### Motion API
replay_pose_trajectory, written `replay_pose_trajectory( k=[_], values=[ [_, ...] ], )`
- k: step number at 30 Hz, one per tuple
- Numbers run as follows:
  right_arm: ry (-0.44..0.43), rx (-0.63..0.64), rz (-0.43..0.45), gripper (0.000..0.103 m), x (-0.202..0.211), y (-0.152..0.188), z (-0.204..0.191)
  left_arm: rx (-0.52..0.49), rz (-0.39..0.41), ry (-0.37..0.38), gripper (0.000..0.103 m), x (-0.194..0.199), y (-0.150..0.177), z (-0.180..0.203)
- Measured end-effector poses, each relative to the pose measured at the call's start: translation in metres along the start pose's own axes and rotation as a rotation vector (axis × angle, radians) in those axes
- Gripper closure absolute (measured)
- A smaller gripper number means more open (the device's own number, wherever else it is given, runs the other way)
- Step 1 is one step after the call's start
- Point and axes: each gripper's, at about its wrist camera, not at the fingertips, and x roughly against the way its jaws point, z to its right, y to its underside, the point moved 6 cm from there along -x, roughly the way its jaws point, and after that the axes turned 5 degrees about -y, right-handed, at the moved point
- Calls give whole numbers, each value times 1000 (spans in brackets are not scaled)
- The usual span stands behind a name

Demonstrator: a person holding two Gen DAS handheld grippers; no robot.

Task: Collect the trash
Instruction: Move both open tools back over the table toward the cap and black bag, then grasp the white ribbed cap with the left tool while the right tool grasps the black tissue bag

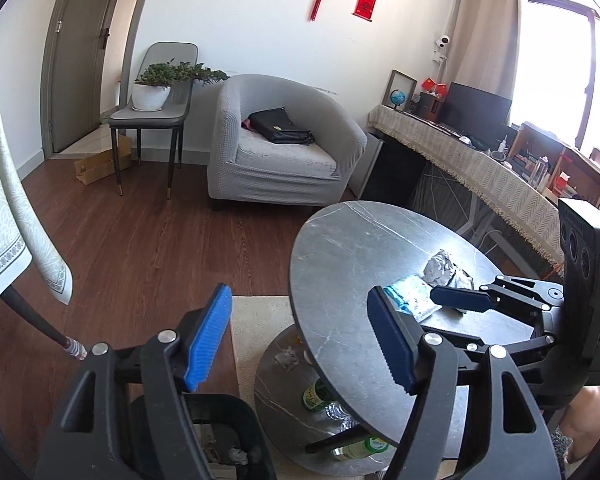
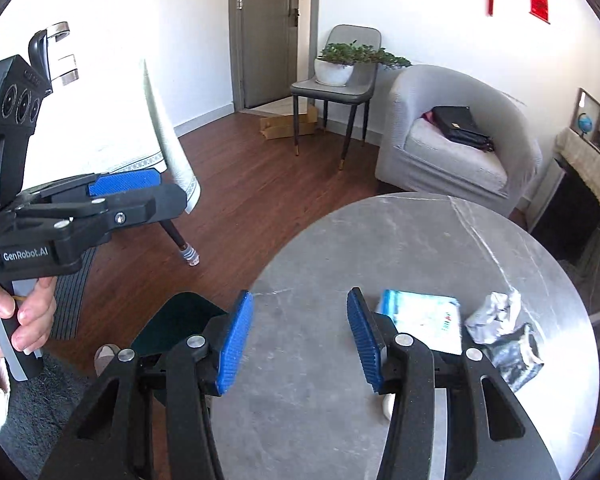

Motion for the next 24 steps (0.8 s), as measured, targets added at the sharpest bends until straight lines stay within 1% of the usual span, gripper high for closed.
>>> replay_pose_trajectory(
  k=[2, 5, 8, 11, 15, 18, 19, 21, 24],
  values=[
    [21, -15, 2, 54, 6, 3, 14, -7, -26, 25, 25, -9, 3, 14],
    [52, -34, 7, 55, 19, 5, 39, -41, -66, 74, 25, -22, 13, 40],
    [92, -42, 1, 55, 23, 5, 64, -121, -96, 105, 25, -33, 26, 70],
    [106, -80, 3, 55, 26, 8, 89, -191, -124, 127, 25, -45, 37, 95],
    [122, -134, 4, 55, 33, 22, 121, -231, -160, 163, 25, -60, 47, 116],
    [142, -163, -8, 54, 36, 36, 141, -252, -186, 175, 25, -70, 54, 123],
    [152, -169, -13, 51, 36, 40, 147, -256, -195, 175, 25, -74, 56, 124],
    [172, -178, -16, 38, 37, 47, 156, -265, -212, 176, 25, -81, 59, 128],
    [189, -187, -17, 32, 41, 55, 166, -295, -229, 169, 26, -89, 61, 132]
  ],
)
